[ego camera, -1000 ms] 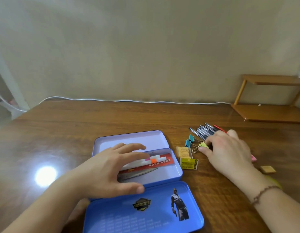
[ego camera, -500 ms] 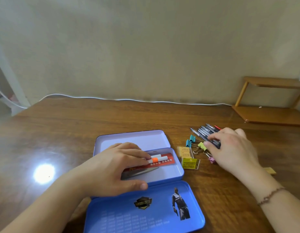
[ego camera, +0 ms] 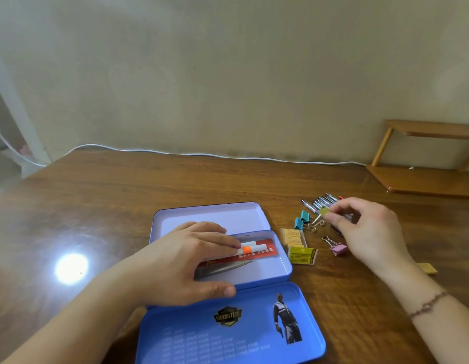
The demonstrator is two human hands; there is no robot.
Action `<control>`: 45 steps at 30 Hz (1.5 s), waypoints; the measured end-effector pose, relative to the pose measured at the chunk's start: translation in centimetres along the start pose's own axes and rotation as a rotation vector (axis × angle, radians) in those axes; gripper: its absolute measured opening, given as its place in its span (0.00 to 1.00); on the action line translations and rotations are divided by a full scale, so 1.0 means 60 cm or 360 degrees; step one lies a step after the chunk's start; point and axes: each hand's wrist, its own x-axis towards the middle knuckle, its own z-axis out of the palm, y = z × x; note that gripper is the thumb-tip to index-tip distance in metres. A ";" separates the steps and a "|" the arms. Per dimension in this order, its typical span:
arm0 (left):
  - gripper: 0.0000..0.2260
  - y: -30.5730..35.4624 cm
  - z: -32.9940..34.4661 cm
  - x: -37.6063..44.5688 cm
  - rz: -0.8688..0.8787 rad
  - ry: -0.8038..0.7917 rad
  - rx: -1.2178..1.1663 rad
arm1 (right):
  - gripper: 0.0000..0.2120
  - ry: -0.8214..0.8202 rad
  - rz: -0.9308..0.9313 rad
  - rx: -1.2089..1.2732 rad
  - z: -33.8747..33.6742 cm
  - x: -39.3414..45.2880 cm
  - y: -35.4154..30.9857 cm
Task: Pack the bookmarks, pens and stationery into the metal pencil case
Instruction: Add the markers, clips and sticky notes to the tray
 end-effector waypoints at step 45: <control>0.32 0.003 -0.004 0.000 -0.0029 -0.0028 -0.0093 | 0.16 -0.0757 -0.0106 -0.0791 -0.049 -0.032 -0.020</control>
